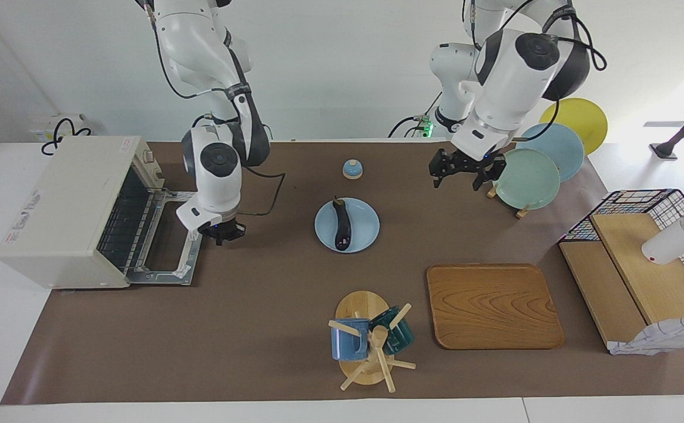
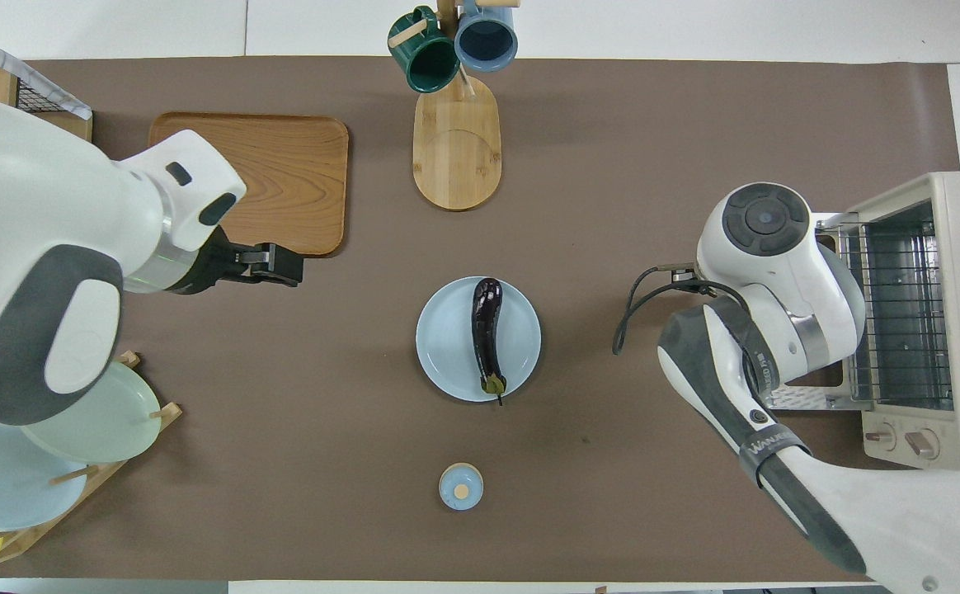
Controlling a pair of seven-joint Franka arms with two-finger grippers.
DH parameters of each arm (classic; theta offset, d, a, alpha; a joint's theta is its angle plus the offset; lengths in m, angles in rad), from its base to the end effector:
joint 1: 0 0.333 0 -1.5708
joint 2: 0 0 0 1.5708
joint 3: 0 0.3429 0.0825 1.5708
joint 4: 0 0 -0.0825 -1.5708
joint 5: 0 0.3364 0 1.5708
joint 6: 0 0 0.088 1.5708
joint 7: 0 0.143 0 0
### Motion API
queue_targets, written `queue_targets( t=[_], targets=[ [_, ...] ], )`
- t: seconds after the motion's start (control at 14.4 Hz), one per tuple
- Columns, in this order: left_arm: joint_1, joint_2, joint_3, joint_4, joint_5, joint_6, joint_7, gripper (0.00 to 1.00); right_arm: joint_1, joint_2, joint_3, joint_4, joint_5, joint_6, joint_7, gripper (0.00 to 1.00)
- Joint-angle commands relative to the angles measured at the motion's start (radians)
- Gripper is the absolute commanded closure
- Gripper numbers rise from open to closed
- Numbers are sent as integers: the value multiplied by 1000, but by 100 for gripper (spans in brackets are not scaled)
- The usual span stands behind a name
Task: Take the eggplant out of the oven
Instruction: 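Grasp the purple eggplant on the plate with the left gripper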
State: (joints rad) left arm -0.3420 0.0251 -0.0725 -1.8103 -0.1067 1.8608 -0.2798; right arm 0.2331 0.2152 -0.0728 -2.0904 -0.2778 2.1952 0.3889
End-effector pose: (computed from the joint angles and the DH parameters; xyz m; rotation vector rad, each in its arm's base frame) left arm 0.4796 -0.2237 0.5253 3.0305 -0.1599 -0.0177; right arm 0.5280 0.0684 0.3366 2.8872 -0.0753 -0.0629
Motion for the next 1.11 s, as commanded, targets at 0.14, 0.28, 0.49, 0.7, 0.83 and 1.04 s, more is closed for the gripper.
queue_targets(
  t=[0.14, 0.28, 0.49, 0.7, 0.83, 1.04],
  targets=[
    [-172, 134, 16, -23, -16, 187, -168, 0, -41, -16, 16, -52, -20, 44, -11, 100],
    [-204, 183, 14, -38, -31, 273, -189, 0, -46, -14, 16, -59, -20, 48, -15, 100],
    [-279, 274, 16, -41, -39, 398, -237, 0, -69, 1, 16, -63, -21, 67, -27, 100],
    [-324, 329, 16, -44, -39, 454, -234, 0, -83, 4, 16, -63, -24, 67, -41, 100],
    [-342, 332, 16, -82, -39, 510, -234, 0, -83, 13, 16, -63, -58, 66, -44, 100],
    [-365, 349, 16, -96, -39, 540, -231, 0, -81, 13, 16, -48, -150, 40, -74, 100]
  ],
)
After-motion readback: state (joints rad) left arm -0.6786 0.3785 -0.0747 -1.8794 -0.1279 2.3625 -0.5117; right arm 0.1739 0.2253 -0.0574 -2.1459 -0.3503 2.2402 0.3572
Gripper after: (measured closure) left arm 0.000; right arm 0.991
